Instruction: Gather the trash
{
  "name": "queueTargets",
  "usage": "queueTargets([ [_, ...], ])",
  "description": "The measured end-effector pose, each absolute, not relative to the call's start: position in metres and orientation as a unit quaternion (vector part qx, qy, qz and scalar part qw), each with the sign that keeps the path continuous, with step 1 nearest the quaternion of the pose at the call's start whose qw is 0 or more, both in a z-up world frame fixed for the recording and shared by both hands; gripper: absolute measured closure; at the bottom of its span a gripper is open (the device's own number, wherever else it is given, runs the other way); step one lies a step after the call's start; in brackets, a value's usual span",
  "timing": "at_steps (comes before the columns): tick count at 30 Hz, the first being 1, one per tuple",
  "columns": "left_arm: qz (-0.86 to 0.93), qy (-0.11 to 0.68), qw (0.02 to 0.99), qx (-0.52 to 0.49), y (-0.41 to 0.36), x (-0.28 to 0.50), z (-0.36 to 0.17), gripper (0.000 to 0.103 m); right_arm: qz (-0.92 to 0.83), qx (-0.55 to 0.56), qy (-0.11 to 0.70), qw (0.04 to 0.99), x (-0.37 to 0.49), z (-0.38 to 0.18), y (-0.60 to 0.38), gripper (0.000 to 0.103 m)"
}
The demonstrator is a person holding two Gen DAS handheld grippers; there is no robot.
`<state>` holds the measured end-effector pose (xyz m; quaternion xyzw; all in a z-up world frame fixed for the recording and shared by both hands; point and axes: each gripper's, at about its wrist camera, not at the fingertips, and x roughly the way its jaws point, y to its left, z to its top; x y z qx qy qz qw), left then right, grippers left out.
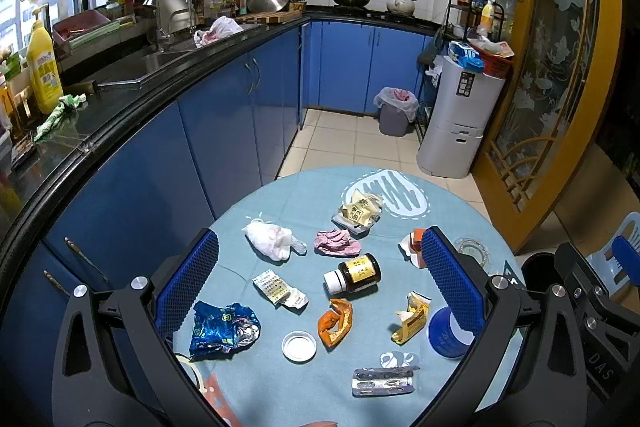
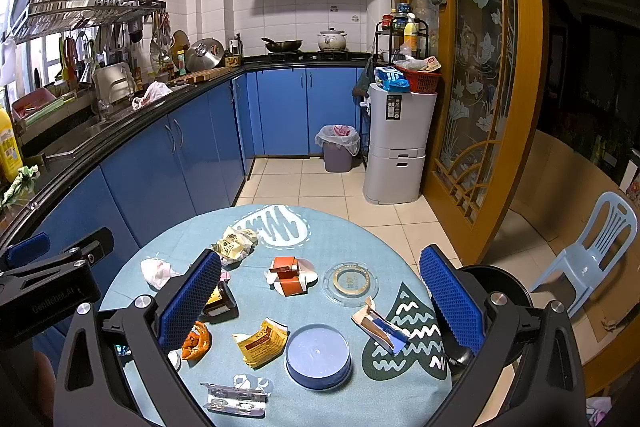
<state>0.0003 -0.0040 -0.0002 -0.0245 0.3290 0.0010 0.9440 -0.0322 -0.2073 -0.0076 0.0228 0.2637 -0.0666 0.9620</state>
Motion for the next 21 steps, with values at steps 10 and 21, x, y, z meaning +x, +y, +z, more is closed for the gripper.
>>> queueTargets([
  [10, 0.000, 0.330, 0.944, -0.023, -0.005, 0.000, 0.000, 0.003, -0.067, 0.023, 0.265, 0.962, -0.033, -0.008, -0.207, 0.006],
  [21, 0.015, 0.377, 0.926, -0.013, 0.009, 0.000, -0.038, 0.003, -0.043, 0.023, 0.334, 0.941, -0.031, -0.042, -0.190, 0.006],
])
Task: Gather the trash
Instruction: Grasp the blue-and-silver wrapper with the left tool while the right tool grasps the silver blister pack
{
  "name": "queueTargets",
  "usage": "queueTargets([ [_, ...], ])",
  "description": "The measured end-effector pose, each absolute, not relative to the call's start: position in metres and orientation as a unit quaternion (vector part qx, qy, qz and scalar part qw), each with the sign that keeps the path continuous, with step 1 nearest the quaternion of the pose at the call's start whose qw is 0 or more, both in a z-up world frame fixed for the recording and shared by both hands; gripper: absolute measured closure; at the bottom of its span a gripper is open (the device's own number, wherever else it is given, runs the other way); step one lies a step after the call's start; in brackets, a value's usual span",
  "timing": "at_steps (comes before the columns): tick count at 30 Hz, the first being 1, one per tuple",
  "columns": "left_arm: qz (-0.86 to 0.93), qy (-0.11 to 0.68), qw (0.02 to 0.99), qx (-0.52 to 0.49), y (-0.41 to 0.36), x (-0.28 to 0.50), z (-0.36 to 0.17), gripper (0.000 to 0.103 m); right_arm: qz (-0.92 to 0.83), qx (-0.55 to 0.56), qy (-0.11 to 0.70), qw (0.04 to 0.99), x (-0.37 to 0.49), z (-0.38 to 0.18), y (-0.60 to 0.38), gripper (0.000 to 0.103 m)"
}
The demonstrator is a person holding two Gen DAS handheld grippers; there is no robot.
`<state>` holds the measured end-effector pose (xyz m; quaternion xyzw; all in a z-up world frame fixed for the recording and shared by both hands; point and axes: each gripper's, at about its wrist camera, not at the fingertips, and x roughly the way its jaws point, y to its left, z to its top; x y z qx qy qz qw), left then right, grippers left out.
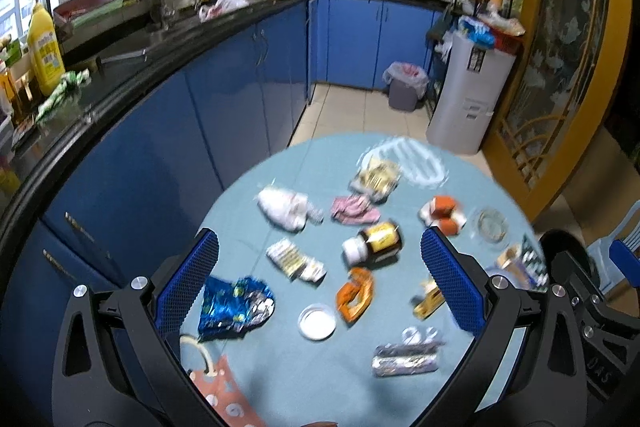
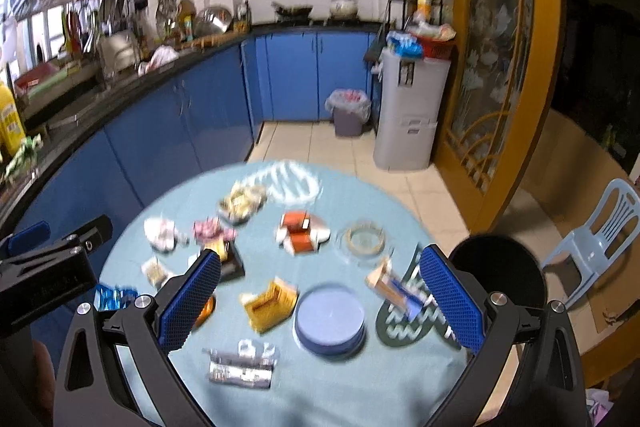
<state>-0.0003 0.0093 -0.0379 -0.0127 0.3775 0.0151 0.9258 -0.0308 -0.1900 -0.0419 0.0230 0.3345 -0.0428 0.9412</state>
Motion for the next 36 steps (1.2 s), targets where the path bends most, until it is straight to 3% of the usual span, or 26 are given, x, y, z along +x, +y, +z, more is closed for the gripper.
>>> queueTargets([
  [21, 0.017, 0.514, 0.858, -0.006, 0.064, 0.013, -0.148, 0.003, 0.001, 0.053, 0.558, 0.828, -0.013, -0.168, -0.151, 0.006],
  [36, 0.017, 0.560, 0.828, -0.008, 0.089, 0.050, -0.189, 0.003, -0.007, 0.042, 0.620, 0.784, 0.009, -0.208, -0.127, 0.006],
])
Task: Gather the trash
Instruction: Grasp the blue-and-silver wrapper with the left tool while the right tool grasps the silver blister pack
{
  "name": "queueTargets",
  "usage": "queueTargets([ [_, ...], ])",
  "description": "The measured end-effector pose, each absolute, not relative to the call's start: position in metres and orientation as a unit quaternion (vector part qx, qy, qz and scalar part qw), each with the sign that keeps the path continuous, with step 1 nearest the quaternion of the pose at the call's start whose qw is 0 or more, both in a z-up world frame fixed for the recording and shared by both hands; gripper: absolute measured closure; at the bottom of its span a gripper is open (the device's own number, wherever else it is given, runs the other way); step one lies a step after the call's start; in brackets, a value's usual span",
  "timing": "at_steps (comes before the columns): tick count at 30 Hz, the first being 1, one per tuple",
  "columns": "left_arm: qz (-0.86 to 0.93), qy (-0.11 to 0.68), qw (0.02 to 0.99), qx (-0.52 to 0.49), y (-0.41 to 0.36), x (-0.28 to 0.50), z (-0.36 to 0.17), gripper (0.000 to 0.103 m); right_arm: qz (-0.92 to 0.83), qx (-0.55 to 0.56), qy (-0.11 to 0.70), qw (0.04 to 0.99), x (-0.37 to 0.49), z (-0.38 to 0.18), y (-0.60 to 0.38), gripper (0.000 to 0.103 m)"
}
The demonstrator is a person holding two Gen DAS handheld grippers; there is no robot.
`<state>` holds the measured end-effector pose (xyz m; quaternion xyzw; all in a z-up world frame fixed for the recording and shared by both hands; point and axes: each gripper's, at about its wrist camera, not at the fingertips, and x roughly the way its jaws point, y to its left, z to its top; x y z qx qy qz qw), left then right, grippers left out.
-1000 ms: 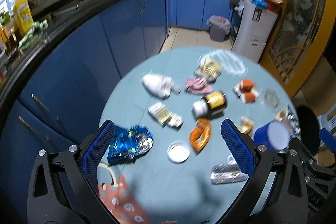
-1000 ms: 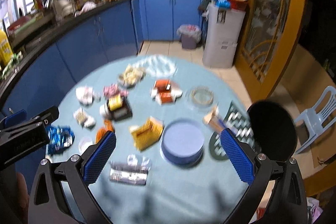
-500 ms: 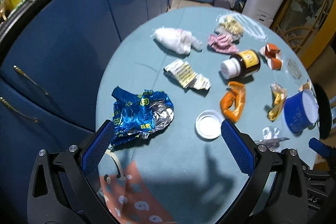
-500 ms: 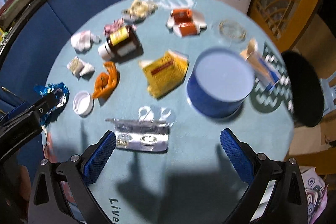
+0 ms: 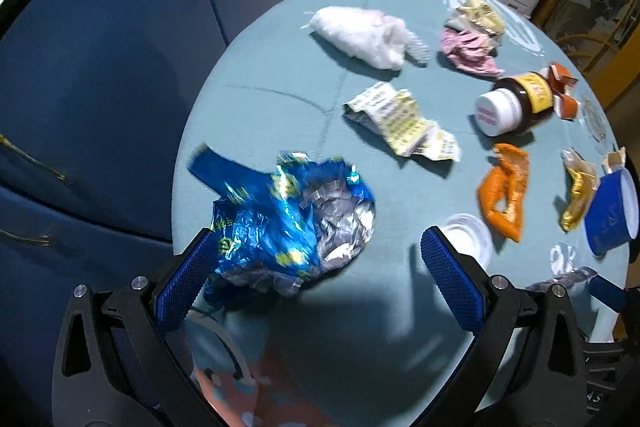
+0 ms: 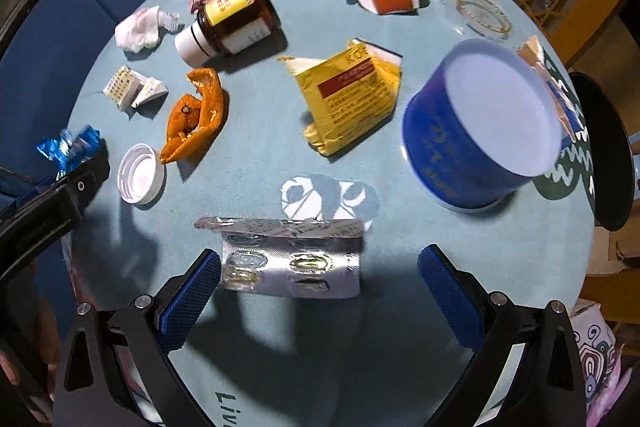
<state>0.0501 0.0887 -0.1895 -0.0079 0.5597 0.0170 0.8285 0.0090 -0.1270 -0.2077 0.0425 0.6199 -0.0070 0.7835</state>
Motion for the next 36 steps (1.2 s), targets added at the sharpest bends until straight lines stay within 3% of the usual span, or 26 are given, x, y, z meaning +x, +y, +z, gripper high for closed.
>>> queueTargets([
  [8, 0.027, 0.560, 0.828, -0.007, 0.092, 0.059, -0.196, 0.004, -0.018, 0.020, 0.628, 0.777, 0.017, -0.216, -0.115, 0.006],
  [9, 0.030, 0.558, 0.829, -0.007, 0.092, 0.059, -0.196, 0.008, -0.019, 0.016, 0.629, 0.777, 0.018, -0.217, -0.112, 0.006],
  [10, 0.037, 0.555, 0.831, -0.002, 0.090, 0.059, -0.195, 0.014, -0.019, 0.013, 0.629, 0.777, 0.021, -0.217, -0.105, 0.006],
  [11, 0.043, 0.552, 0.832, 0.008, 0.087, 0.060, -0.195, 0.032, -0.019, 0.012, 0.628, 0.778, 0.025, -0.219, -0.099, 0.006],
  [12, 0.036, 0.551, 0.834, 0.004, 0.087, 0.059, -0.194, 0.043, -0.019, 0.011, 0.626, 0.779, 0.027, -0.220, -0.094, 0.006],
  [14, 0.041, 0.550, 0.834, 0.009, 0.082, 0.061, -0.191, 0.058, -0.018, 0.011, 0.623, 0.782, 0.026, -0.218, -0.095, 0.010],
  [16, 0.042, 0.549, 0.835, 0.016, 0.077, 0.060, -0.191, 0.066, -0.020, 0.015, 0.615, 0.788, 0.025, -0.213, -0.096, 0.021],
  [17, 0.046, 0.547, 0.835, 0.021, 0.073, 0.060, -0.191, 0.071, -0.018, 0.016, 0.608, 0.794, 0.024, -0.210, -0.095, 0.035],
  [18, 0.047, 0.545, 0.837, 0.023, 0.072, 0.059, -0.191, 0.074, -0.014, 0.018, 0.602, 0.798, 0.024, -0.207, -0.096, 0.035],
  [23, 0.058, 0.525, 0.848, 0.040, 0.064, 0.053, -0.186, 0.083, -0.003, 0.028, 0.600, 0.799, 0.022, -0.201, -0.097, 0.036],
  [36, 0.059, 0.480, 0.874, 0.049, 0.055, 0.035, -0.150, 0.084, 0.005, 0.020, 0.557, 0.830, 0.004, -0.170, -0.114, 0.036],
])
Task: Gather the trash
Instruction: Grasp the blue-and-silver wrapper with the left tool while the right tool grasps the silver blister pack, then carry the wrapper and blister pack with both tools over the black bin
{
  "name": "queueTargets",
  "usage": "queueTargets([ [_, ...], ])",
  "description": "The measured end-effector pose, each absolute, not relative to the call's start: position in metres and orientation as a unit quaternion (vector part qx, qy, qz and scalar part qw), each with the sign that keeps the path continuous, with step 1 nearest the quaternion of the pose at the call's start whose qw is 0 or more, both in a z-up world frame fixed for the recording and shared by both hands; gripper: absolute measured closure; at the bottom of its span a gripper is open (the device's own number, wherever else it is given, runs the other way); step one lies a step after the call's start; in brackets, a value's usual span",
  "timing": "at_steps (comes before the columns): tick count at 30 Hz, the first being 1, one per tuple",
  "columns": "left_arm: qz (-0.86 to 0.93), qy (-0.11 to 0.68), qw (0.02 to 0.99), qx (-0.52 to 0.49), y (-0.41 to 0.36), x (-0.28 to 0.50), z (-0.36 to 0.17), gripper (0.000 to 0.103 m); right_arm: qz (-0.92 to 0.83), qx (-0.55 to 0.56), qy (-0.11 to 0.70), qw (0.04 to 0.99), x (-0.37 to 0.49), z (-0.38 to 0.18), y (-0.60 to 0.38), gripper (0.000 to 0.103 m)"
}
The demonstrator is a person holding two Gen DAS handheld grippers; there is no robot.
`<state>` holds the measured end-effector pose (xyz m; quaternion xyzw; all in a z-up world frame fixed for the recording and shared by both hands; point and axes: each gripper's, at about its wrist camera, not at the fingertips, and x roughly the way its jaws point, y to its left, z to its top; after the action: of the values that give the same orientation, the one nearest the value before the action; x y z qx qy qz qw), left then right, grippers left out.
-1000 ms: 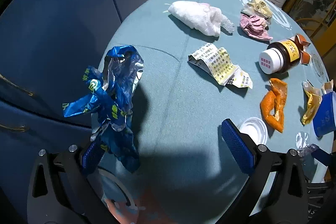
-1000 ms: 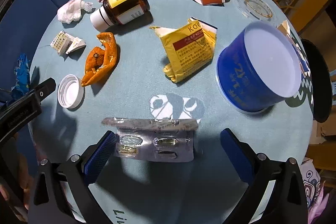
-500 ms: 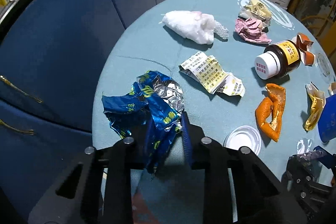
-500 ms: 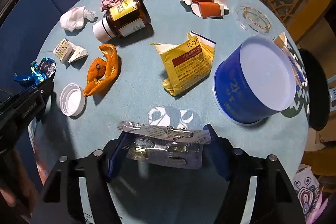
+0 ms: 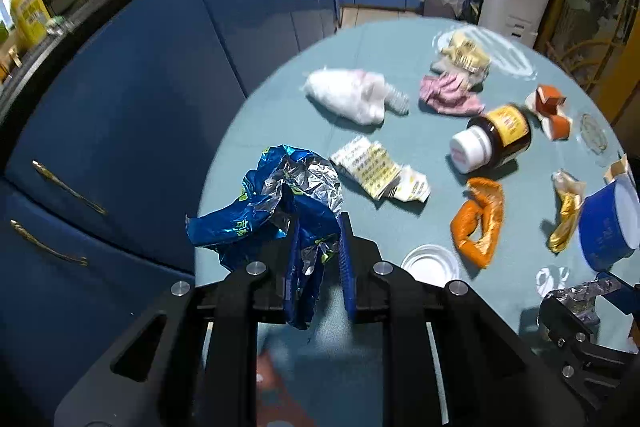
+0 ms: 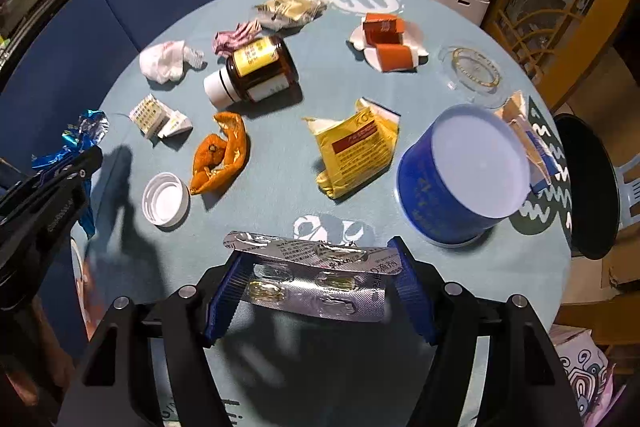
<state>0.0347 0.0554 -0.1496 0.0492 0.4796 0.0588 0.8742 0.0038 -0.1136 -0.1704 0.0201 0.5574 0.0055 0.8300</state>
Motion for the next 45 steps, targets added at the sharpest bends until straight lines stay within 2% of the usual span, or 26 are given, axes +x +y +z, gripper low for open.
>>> queueTargets([
  [8, 0.060, 0.443, 0.893, 0.055, 0.046, 0.025, -0.123, 0.084, 0.002, 0.019, 0.512, 0.859, -0.006, -0.143, -0.129, 0.036],
  [23, 0.036, 0.423, 0.902, 0.073, -0.001, 0.023, -0.096, 0.084, -0.019, 0.056, 0.471, 0.880, -0.008, -0.118, -0.178, 0.036],
  [32, 0.008, 0.412, 0.905, 0.105, -0.056, 0.033, -0.088, 0.084, -0.041, 0.077, 0.440, 0.894, -0.002, -0.109, -0.224, 0.036],
  [45, -0.078, 0.401, 0.899, 0.156, -0.181, 0.052, -0.089, 0.084, -0.105, 0.130, 0.415, 0.894, -0.001, -0.111, -0.324, 0.036],
])
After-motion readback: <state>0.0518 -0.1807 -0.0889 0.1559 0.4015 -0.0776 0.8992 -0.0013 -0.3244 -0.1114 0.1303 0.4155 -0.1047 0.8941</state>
